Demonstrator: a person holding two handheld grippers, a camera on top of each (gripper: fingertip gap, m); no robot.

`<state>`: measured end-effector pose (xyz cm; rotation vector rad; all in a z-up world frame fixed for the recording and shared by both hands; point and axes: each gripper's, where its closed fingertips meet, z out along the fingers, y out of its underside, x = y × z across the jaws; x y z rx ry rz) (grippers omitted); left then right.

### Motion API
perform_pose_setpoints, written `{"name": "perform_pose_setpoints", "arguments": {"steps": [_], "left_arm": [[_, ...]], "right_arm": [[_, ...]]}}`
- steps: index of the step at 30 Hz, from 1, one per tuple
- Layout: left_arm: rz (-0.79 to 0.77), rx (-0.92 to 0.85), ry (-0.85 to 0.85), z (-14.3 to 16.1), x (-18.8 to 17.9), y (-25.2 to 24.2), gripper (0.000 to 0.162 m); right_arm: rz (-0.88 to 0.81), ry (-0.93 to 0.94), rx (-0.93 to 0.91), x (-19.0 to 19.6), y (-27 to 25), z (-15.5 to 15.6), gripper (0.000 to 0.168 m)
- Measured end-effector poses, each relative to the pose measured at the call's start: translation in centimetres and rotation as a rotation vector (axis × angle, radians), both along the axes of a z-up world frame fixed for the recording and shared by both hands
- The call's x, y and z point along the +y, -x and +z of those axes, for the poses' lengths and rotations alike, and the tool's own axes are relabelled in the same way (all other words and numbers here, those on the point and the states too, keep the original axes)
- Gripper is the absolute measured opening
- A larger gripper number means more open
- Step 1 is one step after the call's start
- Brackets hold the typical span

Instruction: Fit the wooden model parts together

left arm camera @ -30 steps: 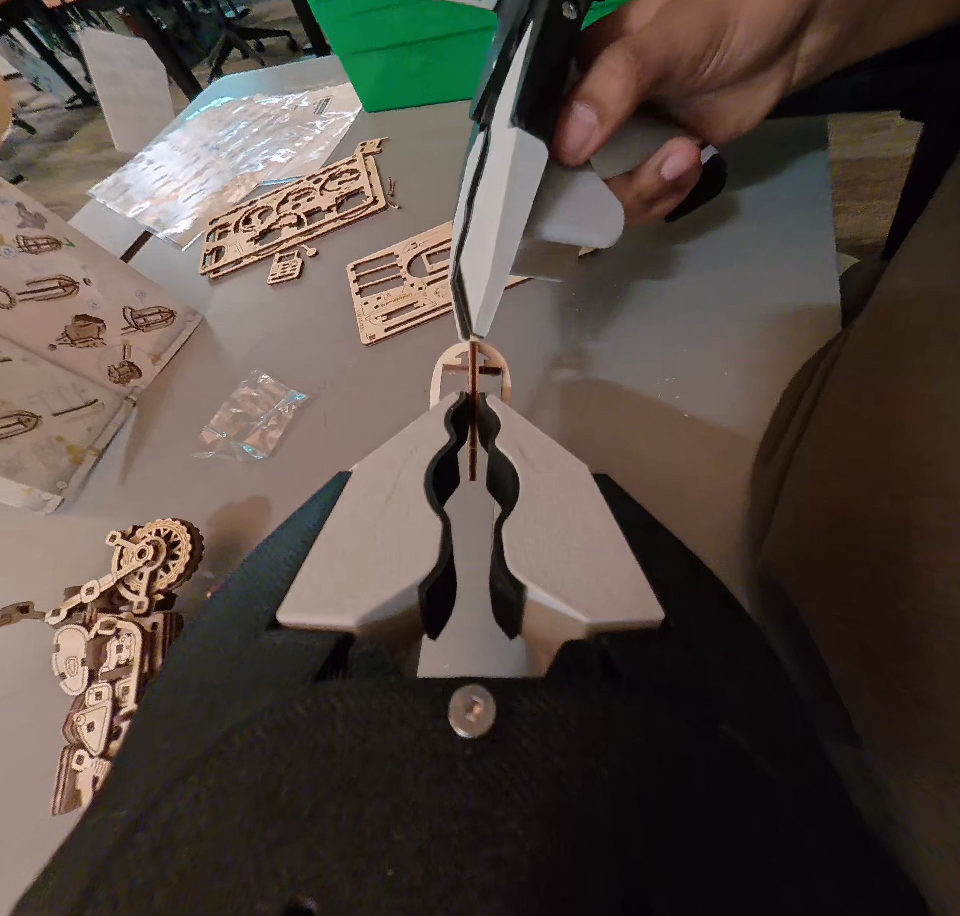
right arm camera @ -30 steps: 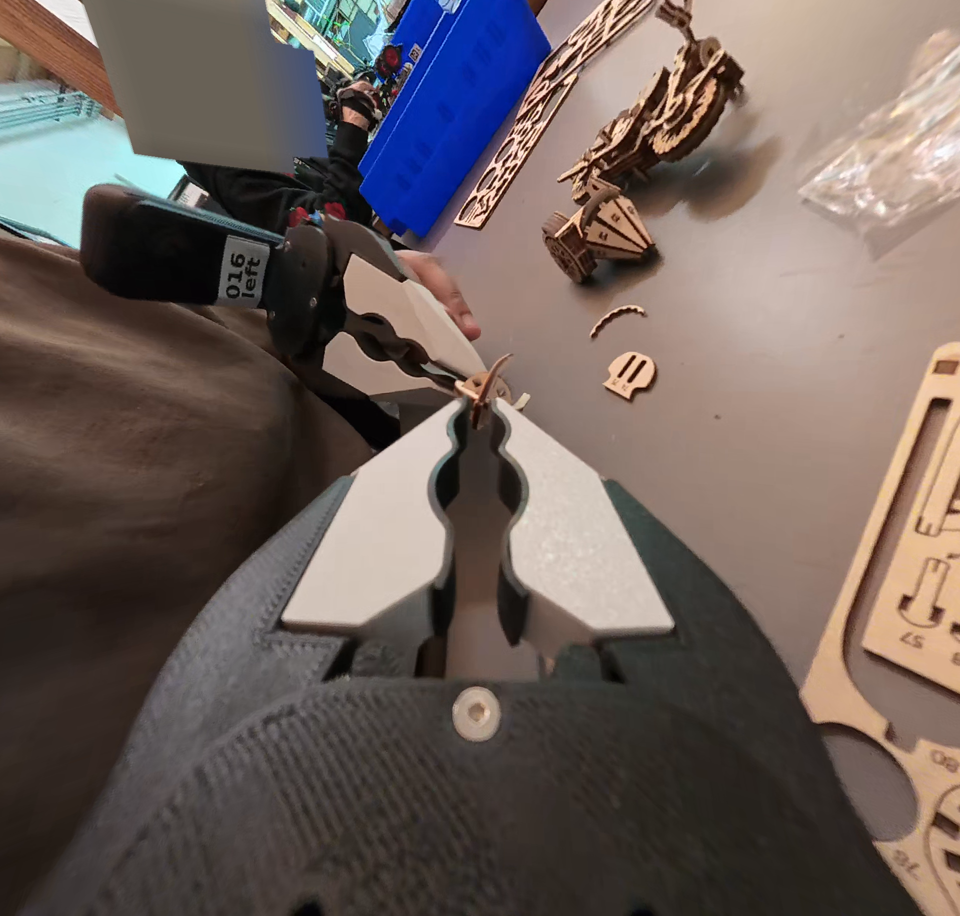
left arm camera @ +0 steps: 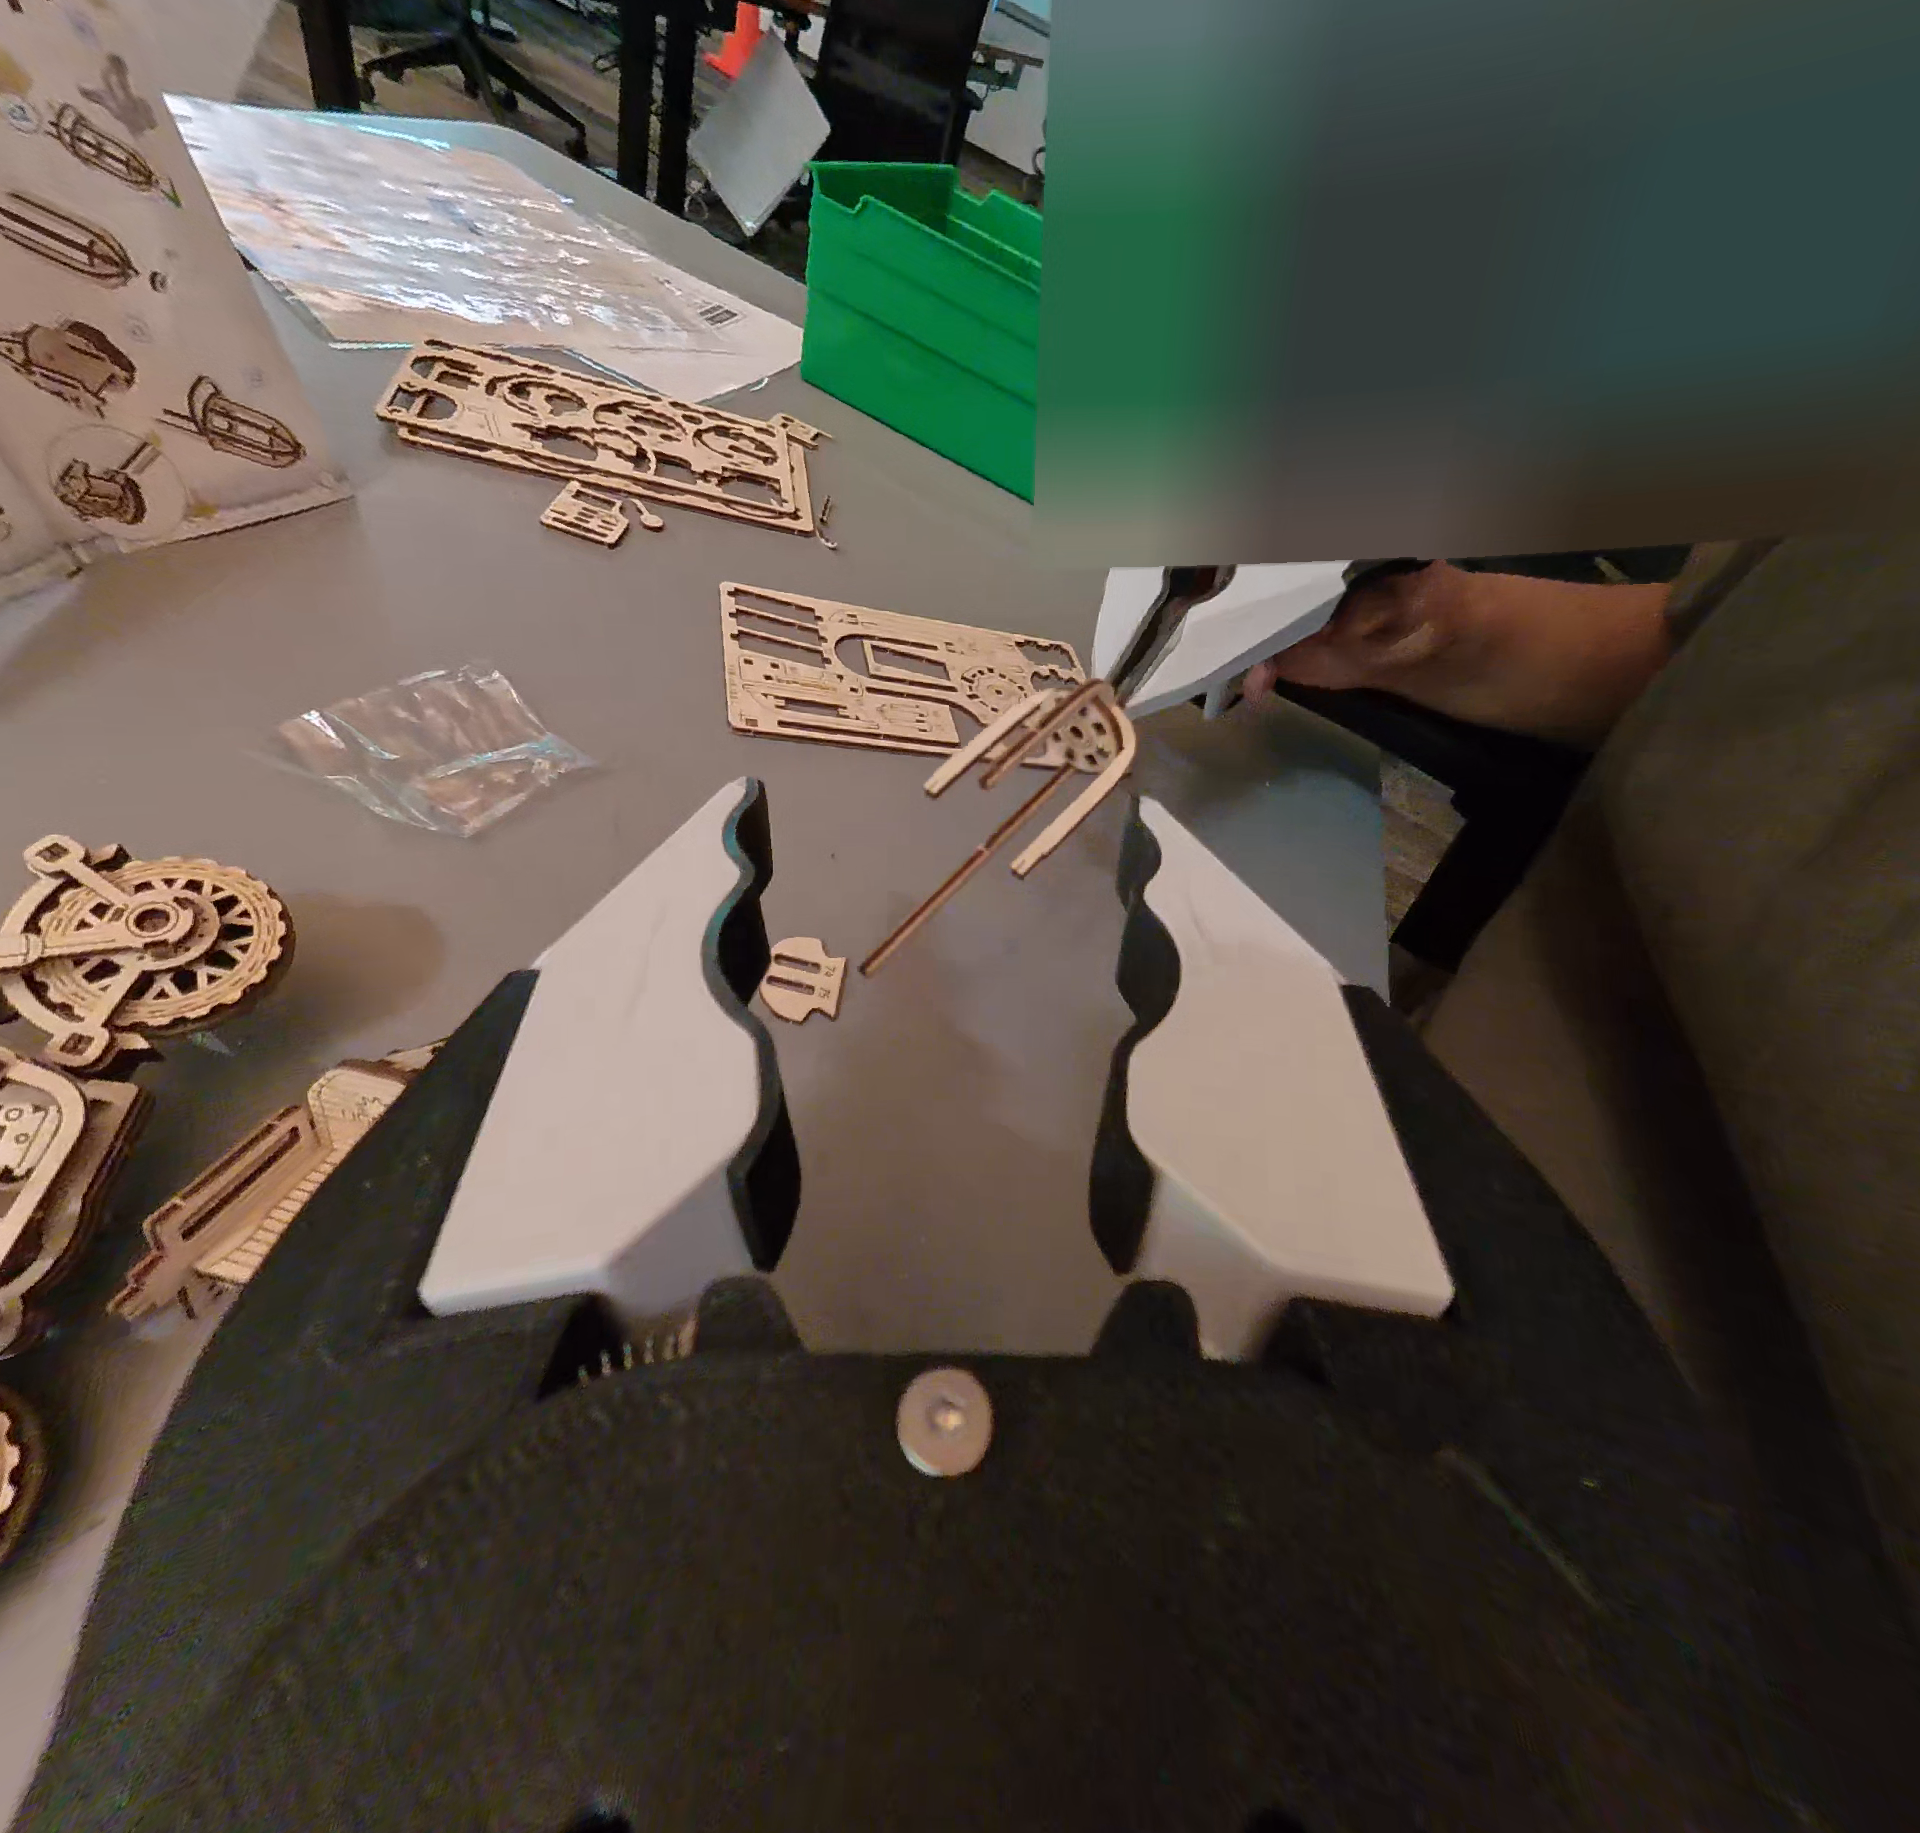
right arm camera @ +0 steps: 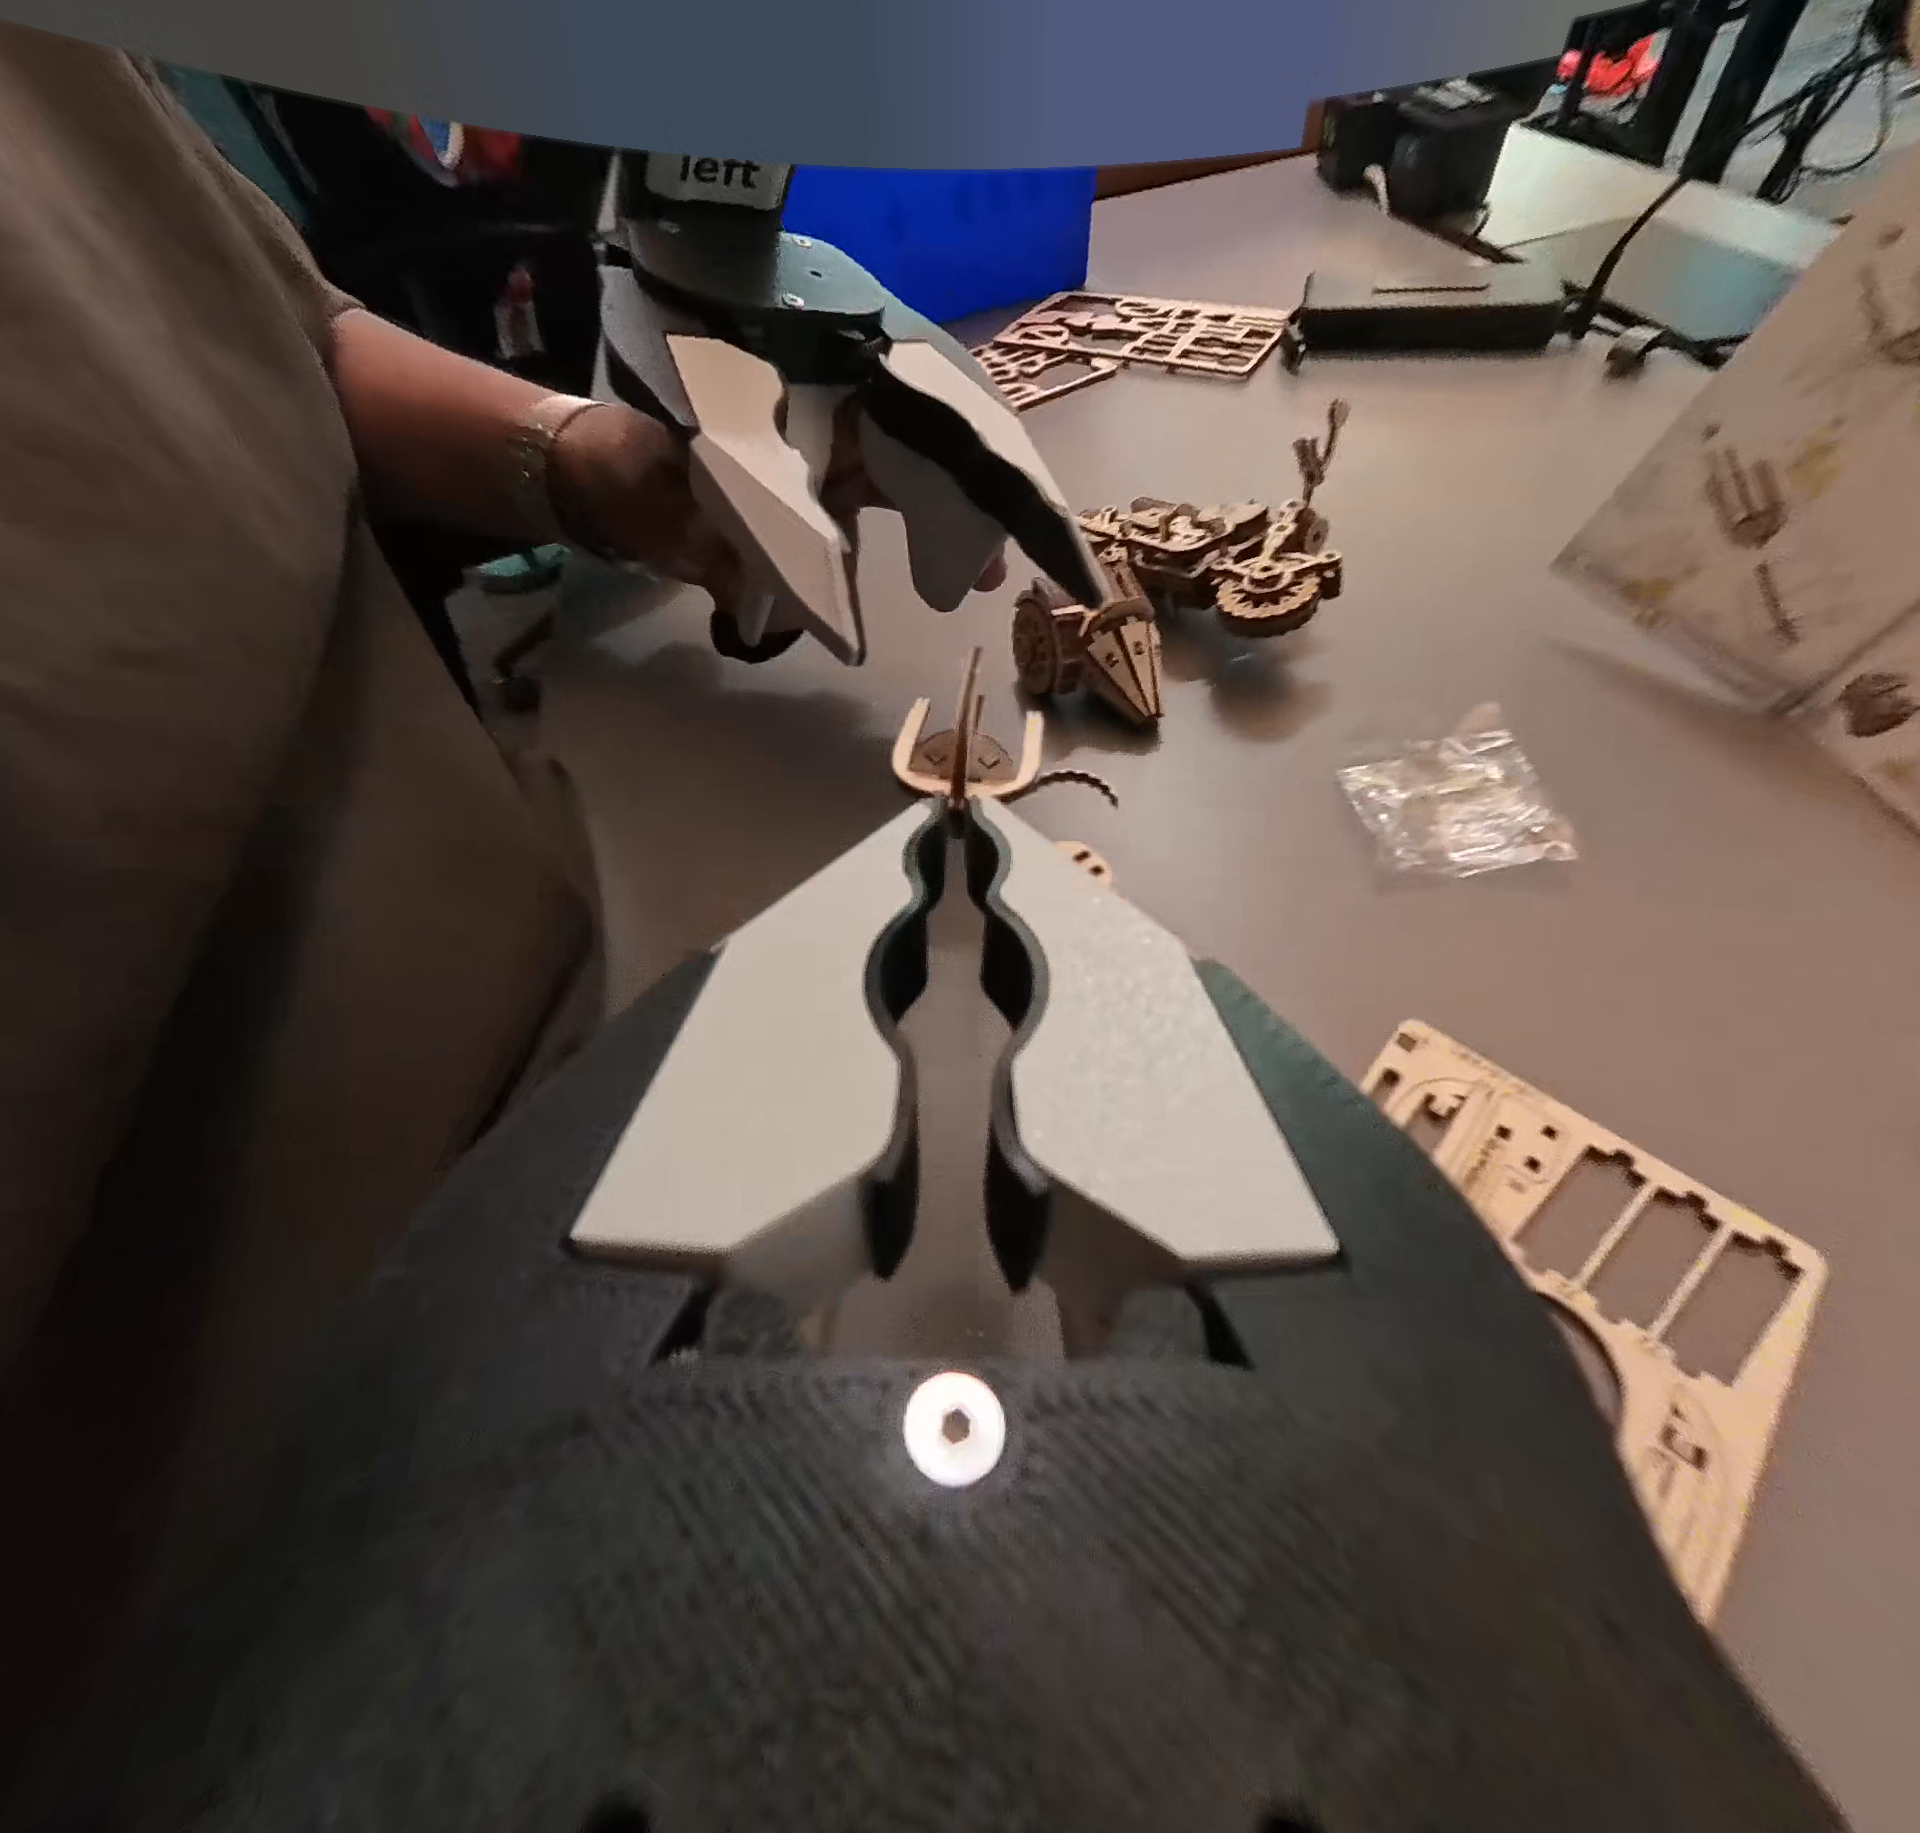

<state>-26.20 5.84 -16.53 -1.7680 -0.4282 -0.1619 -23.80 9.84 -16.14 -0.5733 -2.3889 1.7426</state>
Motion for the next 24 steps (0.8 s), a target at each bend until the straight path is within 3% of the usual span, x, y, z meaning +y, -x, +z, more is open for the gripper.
{"name": "perform_pose_setpoints", "arguments": {"steps": [13,24], "left_arm": [[0.024,-0.015,0.010,-0.4,0.0,0.7,0.072],[-0.003,-0.014,-0.008,0.1,-0.1,-0.2,0.072]], "right_arm": [[-0.027,0.051,0.271,0.3,0.3,2.6,0.000],[-0.035,0.108,0.281,0.1,0.6,3.3,0.000]]}}
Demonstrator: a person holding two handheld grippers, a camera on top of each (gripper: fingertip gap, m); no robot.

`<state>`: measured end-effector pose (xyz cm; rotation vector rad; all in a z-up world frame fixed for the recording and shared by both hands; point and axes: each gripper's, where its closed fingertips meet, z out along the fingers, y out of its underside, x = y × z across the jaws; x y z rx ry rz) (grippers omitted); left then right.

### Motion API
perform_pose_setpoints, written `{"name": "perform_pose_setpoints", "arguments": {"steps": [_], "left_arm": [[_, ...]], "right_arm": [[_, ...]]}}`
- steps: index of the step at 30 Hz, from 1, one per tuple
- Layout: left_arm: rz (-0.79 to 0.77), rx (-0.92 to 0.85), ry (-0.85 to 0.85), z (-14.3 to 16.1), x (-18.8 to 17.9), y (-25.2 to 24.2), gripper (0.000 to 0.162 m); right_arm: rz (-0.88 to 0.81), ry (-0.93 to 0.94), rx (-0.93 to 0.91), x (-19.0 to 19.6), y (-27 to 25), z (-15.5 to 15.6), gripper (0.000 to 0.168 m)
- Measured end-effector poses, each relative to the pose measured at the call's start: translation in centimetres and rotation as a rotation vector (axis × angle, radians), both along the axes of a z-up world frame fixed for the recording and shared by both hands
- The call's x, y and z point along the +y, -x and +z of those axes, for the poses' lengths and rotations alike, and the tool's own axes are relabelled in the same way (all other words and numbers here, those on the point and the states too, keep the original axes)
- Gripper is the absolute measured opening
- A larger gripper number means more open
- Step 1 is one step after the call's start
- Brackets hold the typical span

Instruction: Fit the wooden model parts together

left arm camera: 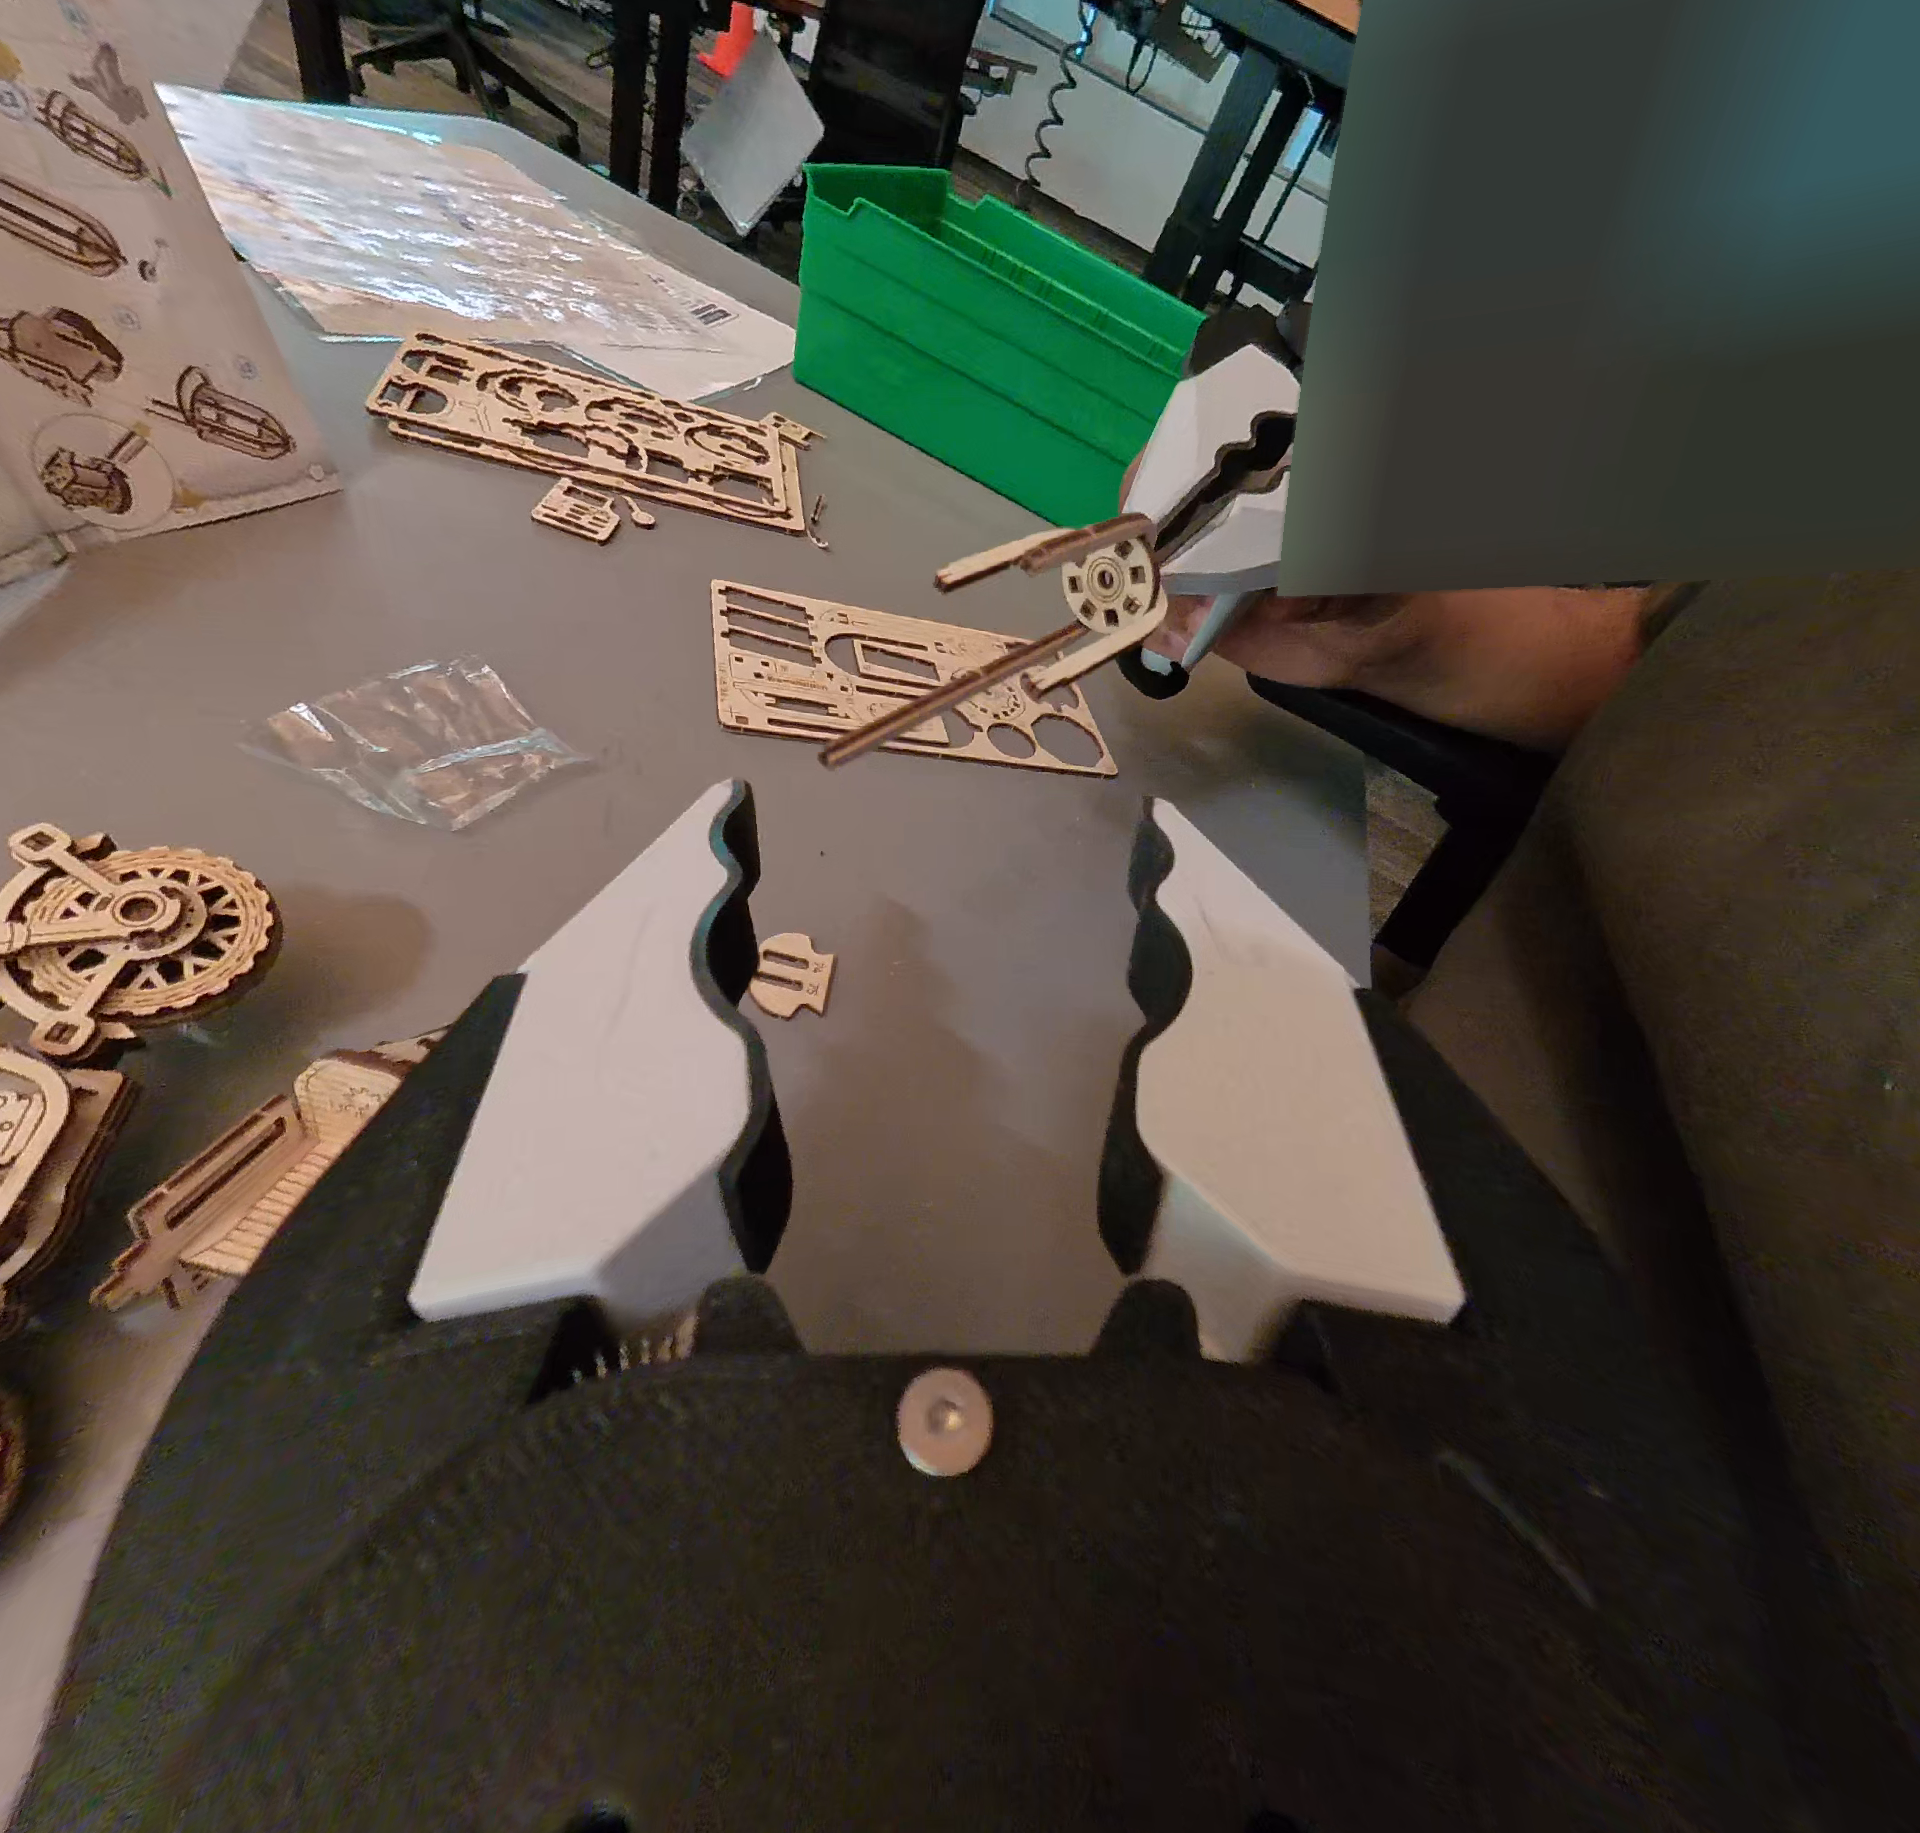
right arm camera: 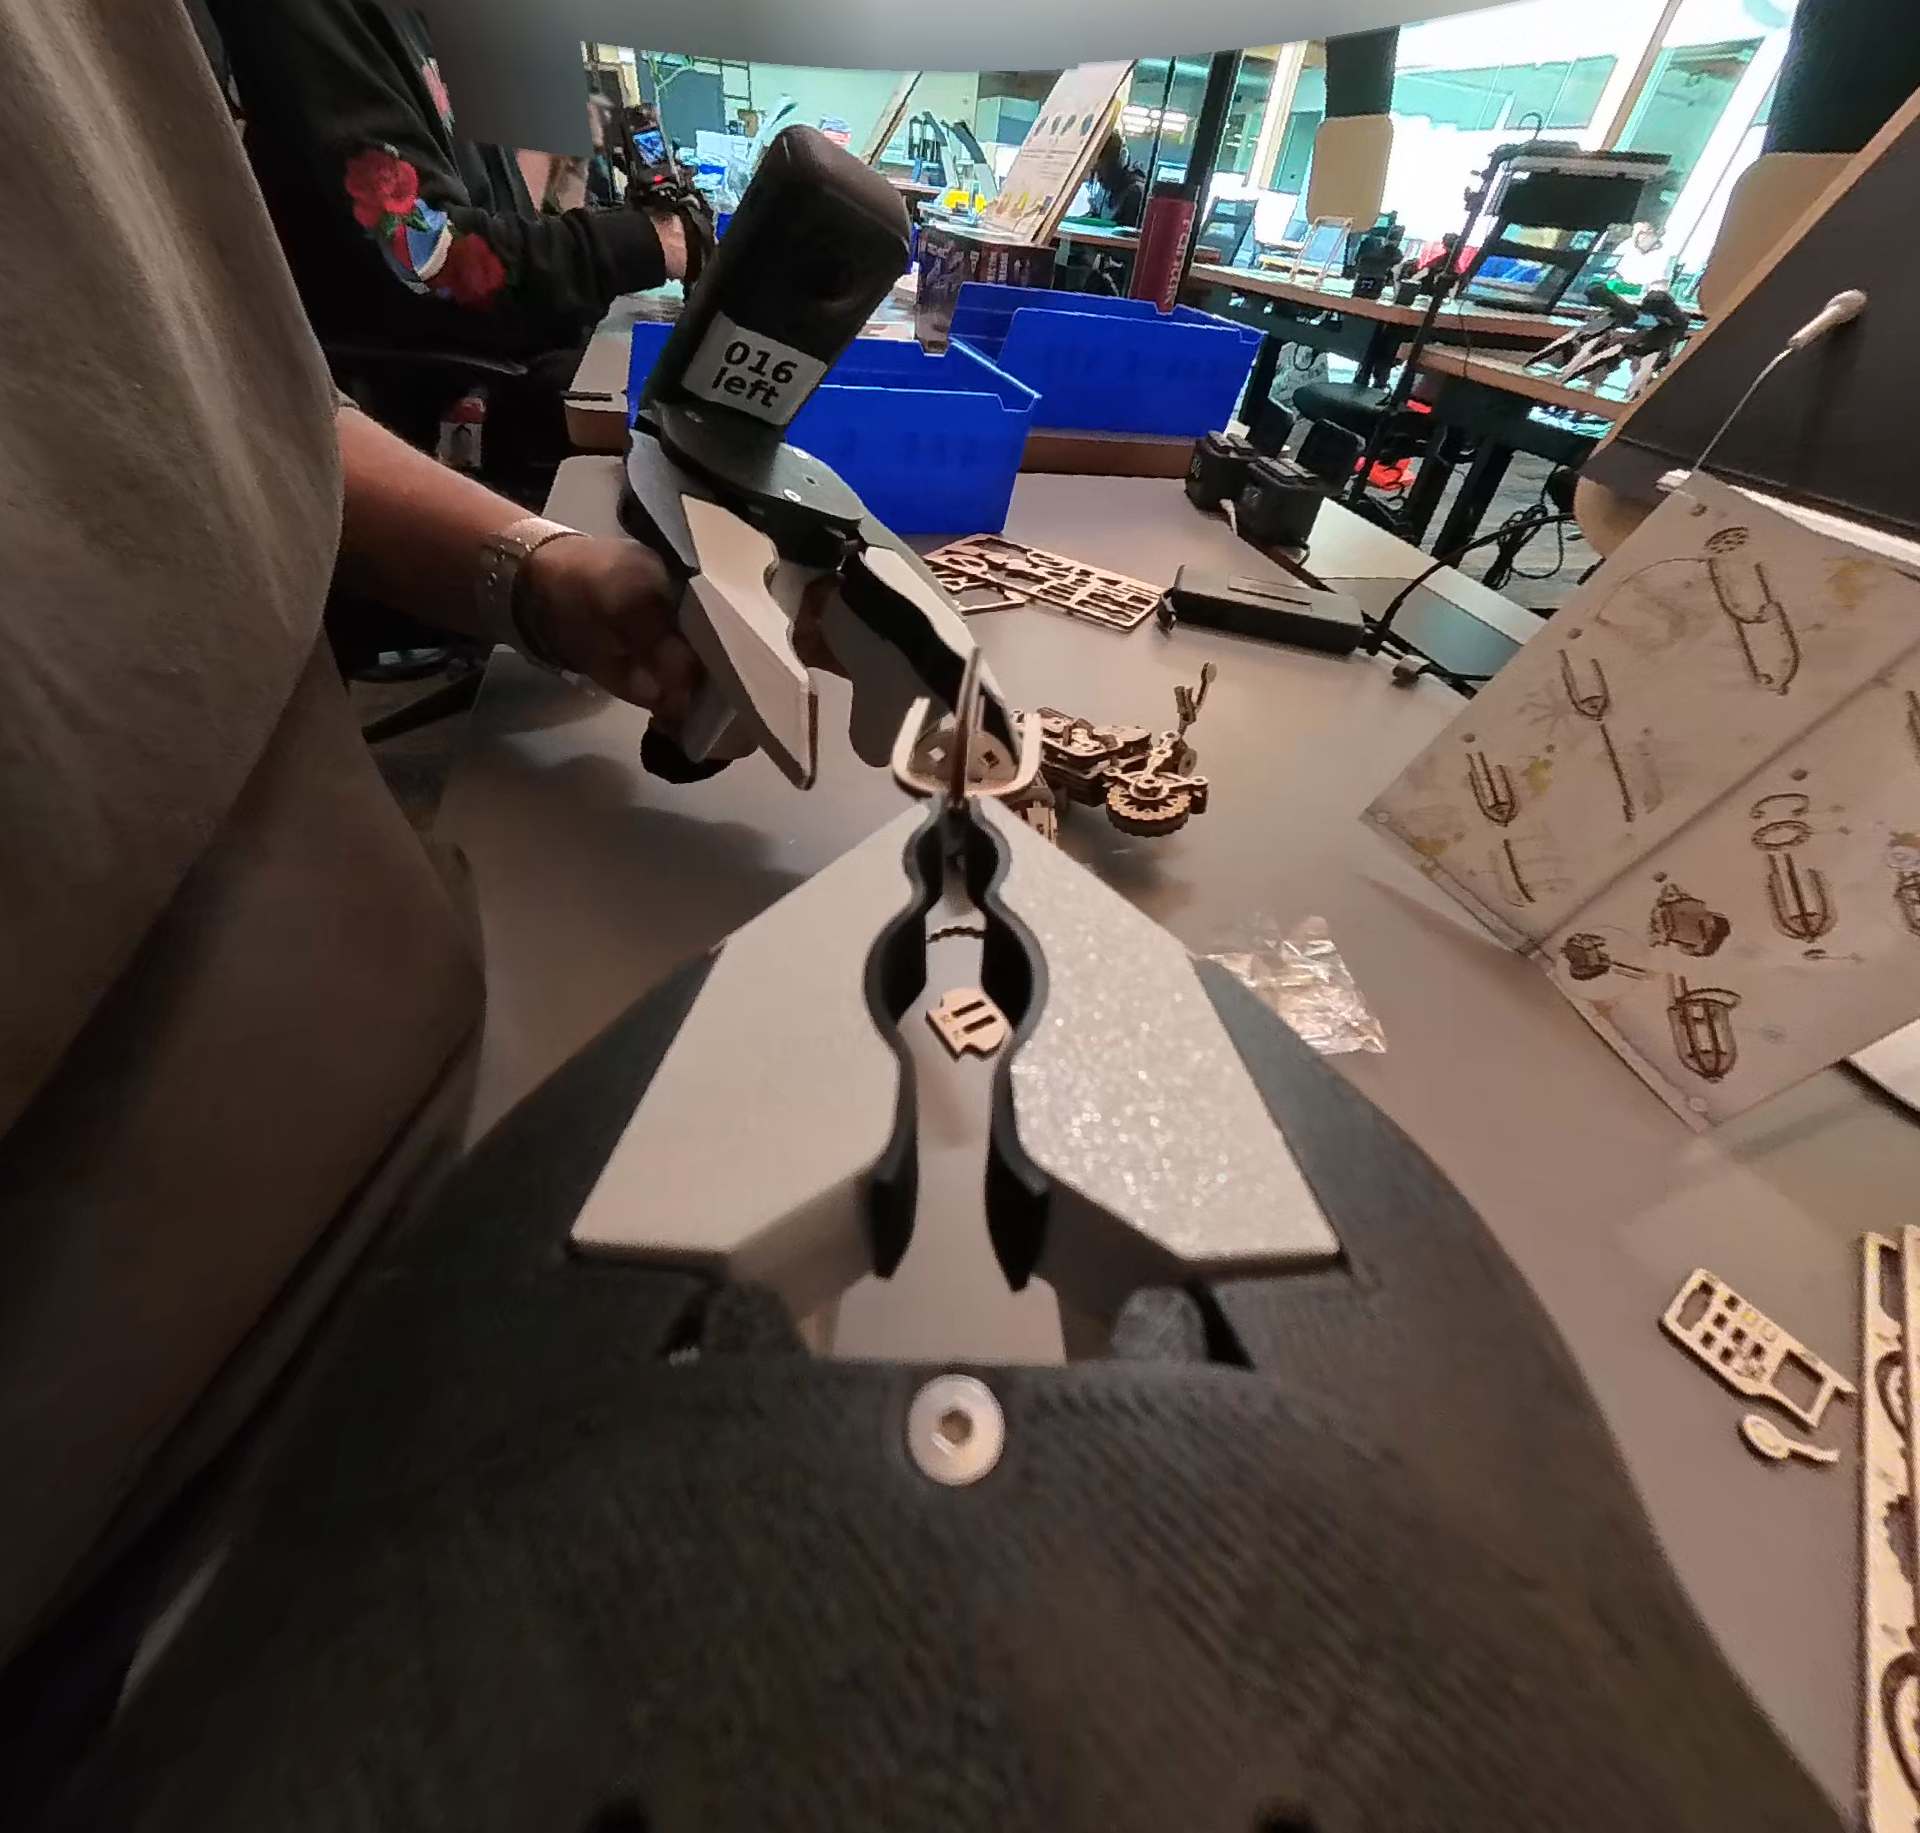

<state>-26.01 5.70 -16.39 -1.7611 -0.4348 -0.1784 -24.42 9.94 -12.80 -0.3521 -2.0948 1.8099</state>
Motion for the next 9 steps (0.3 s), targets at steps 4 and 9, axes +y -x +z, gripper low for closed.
{"name": "perform_pose_setpoints", "arguments": {"steps": [4,9], "left_arm": [[0.004,0.001,0.001,0.00,-0.05,0.04,0.072],[0.005,-0.011,0.003,-0.17,0.05,0.21,0.071]], "right_arm": [[0.002,0.014,-0.008,0.03,0.01,0.13,0.000],[0.006,0.034,-0.034,0.27,0.04,0.18,0.000]]}}
